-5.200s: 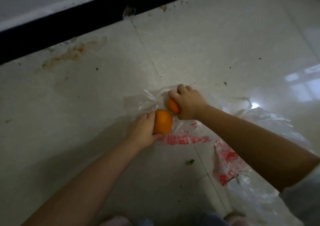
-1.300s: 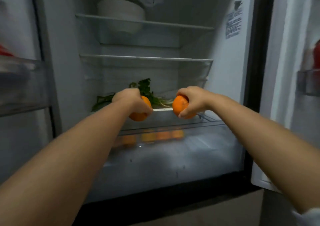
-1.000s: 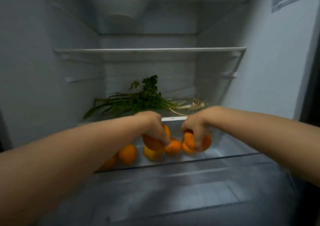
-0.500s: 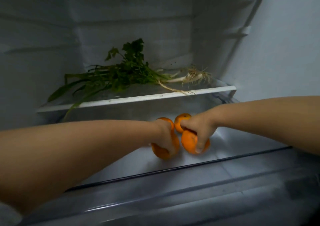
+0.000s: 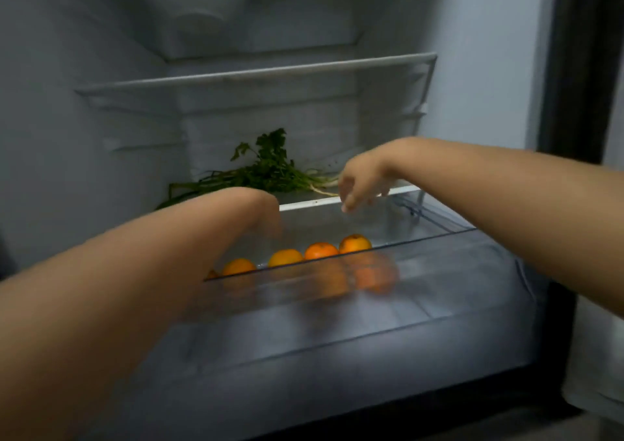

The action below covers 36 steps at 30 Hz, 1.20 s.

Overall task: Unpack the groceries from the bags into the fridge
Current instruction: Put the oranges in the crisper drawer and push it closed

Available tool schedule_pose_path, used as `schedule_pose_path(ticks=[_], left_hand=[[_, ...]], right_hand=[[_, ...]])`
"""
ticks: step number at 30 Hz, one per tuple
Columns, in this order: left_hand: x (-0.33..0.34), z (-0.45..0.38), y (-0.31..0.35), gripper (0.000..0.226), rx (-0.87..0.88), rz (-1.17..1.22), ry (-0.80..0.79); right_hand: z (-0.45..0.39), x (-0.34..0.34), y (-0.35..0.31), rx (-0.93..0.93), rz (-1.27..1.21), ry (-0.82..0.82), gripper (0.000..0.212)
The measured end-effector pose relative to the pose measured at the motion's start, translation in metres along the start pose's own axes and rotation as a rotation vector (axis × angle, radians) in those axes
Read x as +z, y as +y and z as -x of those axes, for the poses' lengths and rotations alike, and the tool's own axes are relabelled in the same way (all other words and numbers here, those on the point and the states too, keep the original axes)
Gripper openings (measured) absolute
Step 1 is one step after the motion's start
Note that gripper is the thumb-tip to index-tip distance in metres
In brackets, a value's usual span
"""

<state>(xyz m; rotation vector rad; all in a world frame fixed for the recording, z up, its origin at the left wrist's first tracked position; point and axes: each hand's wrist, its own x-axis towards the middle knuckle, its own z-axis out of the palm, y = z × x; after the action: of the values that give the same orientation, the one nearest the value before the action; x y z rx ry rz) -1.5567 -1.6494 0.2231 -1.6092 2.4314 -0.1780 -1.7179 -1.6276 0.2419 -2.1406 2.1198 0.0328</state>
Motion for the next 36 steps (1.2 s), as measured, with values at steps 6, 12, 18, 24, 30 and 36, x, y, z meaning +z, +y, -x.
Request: schedule_pose_path(ticks=[6,12,18,24,30,36], left_hand=[[0.012,0.064,-0.003,0.036,-0.044,0.127,0.274],[0.054,0.127,0.017,0.035,0.049,0.076,0.537],[0.128,0.118,-0.007,0.049,0.116,-0.066,0.973],[0.145,0.080,-0.011,0.053,0.116,-0.087,1.183],[0.130,0.033,-0.012,0.051,0.069,-0.055,1.066],[0.113,-0.014,-0.009,0.059,-0.072,0.036,0.815]], right_hand=[[0.090,0.034,-0.029,-0.257,-0.269,0.221,0.027],[0.124,0.115,-0.036,-0.315,0.376,0.663,0.064],[0.093,0.165,-0.019,-0.282,0.428,1.237,0.052],[0.056,0.170,-0.024,-0.212,0.430,1.461,0.056],[0.011,0.156,-0.014,-0.207,0.385,1.412,0.056],[-0.047,0.146,-0.005,-0.133,0.386,1.248,0.058]])
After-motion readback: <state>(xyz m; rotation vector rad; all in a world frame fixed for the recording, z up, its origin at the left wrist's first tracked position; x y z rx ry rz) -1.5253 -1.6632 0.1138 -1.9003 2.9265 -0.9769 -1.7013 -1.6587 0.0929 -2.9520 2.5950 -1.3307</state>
